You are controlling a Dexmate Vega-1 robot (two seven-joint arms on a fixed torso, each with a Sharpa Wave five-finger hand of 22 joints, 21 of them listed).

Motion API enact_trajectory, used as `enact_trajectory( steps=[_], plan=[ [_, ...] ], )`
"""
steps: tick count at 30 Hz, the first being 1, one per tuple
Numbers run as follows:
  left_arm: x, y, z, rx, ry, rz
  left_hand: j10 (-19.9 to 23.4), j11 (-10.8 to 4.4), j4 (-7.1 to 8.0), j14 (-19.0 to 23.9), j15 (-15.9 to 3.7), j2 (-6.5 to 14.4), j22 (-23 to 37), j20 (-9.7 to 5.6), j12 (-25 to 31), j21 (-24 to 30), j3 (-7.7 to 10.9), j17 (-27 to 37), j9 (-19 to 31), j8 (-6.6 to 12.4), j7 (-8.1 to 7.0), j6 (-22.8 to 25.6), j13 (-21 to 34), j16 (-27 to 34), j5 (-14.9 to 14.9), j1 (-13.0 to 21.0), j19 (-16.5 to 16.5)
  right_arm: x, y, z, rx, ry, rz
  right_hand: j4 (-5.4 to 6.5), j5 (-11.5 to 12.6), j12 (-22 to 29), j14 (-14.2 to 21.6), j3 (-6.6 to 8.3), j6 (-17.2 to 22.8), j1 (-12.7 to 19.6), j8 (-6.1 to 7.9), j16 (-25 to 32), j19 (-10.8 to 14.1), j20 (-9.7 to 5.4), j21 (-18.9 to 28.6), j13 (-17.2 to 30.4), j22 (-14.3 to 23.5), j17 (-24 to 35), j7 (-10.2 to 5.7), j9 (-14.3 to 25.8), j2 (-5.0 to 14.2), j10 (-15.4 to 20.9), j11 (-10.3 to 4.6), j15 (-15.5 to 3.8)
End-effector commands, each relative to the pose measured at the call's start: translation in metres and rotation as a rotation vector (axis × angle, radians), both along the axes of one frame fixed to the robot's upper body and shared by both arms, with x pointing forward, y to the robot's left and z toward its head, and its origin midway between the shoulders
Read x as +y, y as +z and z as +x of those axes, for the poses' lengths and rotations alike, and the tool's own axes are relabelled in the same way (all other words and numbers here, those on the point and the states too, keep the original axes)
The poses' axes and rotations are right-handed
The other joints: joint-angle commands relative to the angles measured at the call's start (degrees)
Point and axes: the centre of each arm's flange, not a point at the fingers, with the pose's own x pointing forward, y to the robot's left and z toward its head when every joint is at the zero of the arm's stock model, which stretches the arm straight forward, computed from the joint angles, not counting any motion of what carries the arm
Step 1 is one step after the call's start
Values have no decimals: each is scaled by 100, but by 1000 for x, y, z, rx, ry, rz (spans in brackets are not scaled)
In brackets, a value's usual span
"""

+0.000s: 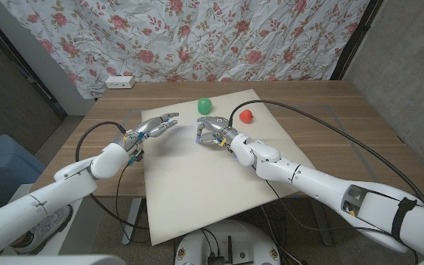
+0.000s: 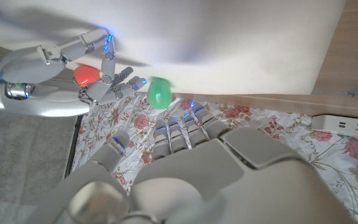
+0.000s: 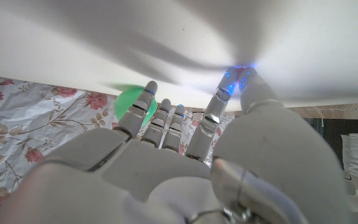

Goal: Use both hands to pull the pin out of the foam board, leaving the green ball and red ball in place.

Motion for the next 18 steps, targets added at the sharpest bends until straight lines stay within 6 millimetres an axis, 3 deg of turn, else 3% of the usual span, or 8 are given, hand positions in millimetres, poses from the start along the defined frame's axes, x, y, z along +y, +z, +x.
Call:
enact_trajectory(
  steps=[1,7,18],
  plan=[
    [-8,-19,-11,-68,28,184,-19,-61,79,-44,-489,541,20,-667,-18,-26,-14,21,10,-9,-8,3,4,7,10,-84,-45,2,-1,-3,-3,-3,3,21,-6,-30,22,10,30,17,-1,22,14,-23,-12,12,31,30,4,15,44,61,-3,-23],
    [-9,-25,-13,-47,24,210,-113,-98,165,-146,-528,527,25,-702,-46,-54,-94,34,12,-7,-110,-30,4,-9,9,-124,-178,2,-1,-4,-2,-9,3,26,-12,-36,24,5,29,16,-9,25,12,-25,-13,13,31,36,6,12,51,61,2,-19],
    [-10,-35,-21,-86,40,314,-138,-130,185,-234,-585,487,26,-756,-40,-71,-162,38,12,14,-127,-6,3,-16,7,-138,-293,4,0,-3,1,-9,12,41,-23,-41,24,-12,8,5,-31,29,9,-27,-15,14,32,48,8,6,65,73,-14,-22]
  ],
)
